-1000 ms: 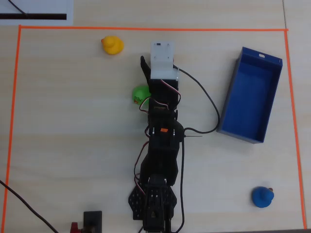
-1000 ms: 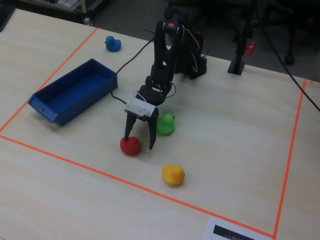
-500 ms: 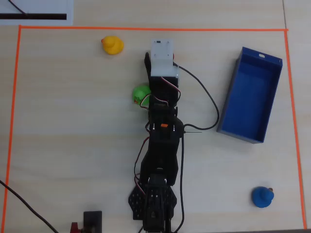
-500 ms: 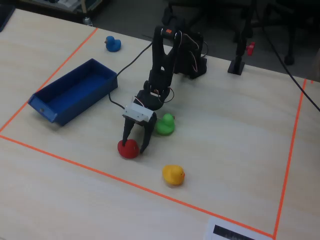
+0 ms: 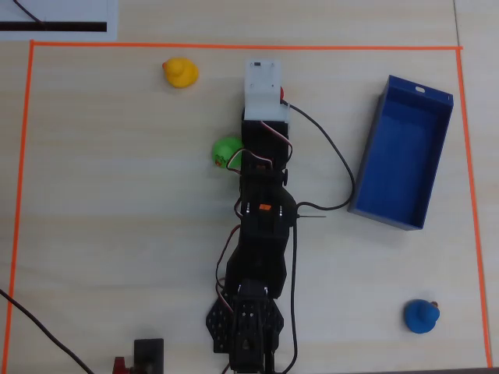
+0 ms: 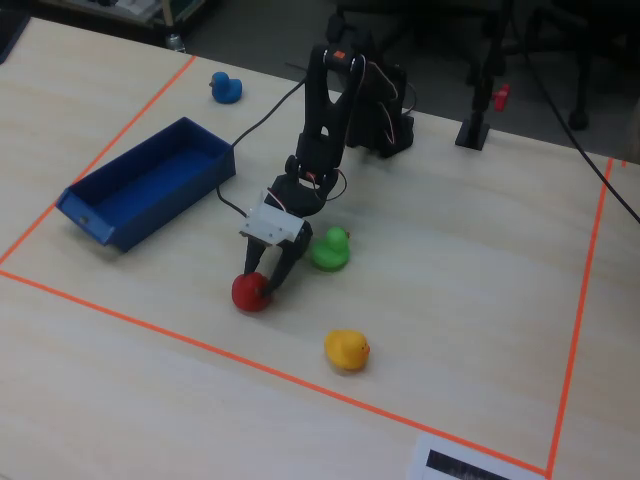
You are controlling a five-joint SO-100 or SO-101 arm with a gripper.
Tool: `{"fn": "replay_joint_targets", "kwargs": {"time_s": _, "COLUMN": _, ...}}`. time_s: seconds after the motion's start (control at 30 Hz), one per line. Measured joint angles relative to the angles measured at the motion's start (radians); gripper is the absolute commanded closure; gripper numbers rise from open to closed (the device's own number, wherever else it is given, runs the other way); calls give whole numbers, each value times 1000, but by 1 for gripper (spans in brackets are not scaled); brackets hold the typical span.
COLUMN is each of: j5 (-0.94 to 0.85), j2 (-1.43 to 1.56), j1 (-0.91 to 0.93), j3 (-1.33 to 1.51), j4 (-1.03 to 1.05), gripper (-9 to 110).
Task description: Grasp red duck and put it into box.
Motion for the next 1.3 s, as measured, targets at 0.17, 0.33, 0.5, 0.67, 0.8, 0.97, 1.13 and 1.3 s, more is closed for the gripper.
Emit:
{"fn": "replay_joint_targets", "kwargs": {"time_s": 0.17, "j5": 92, "j2": 227, "j1": 34, "j3": 58, "j4": 242, "gripper": 101}}
{"fn": "replay_joint_targets", "kwargs": {"time_s": 0.33, "j5": 160, "j2": 554, "j1": 75, "j3": 121, "j4": 584, "gripper": 101}}
{"fn": "replay_joint_targets", "kwargs": {"time_s": 0.5, "j5": 202, "j2": 890, "j1": 158, "j3": 164, "j4": 894, "gripper": 101}}
{"fn": "replay_joint_targets", "kwargs": {"time_s": 0.67, "j5": 230, "j2": 1049, "j1": 316, "j3": 98, "j4": 1085, "gripper": 101}}
{"fn": "replay_joint_targets", "kwargs": {"time_s": 0.8, "j5": 230, "j2": 980, "j1": 479, "j3": -23, "j4": 1111, "gripper": 101}}
{"fn": "replay_joint_targets", "kwargs": {"time_s": 0.97, "j5": 230, "j2": 778, "j1": 637, "j3": -147, "j4": 1008, "gripper": 101}}
{"fn": "replay_joint_targets", "kwargs": {"time_s": 1.13, "j5": 230, "j2": 532, "j1": 666, "j3": -253, "j4": 811, "gripper": 101}}
{"fn": "replay_joint_targets", "kwargs": {"time_s": 1.3, "j5": 218, "j2": 336, "j1": 661, "j3": -262, "j4": 603, "gripper": 101}}
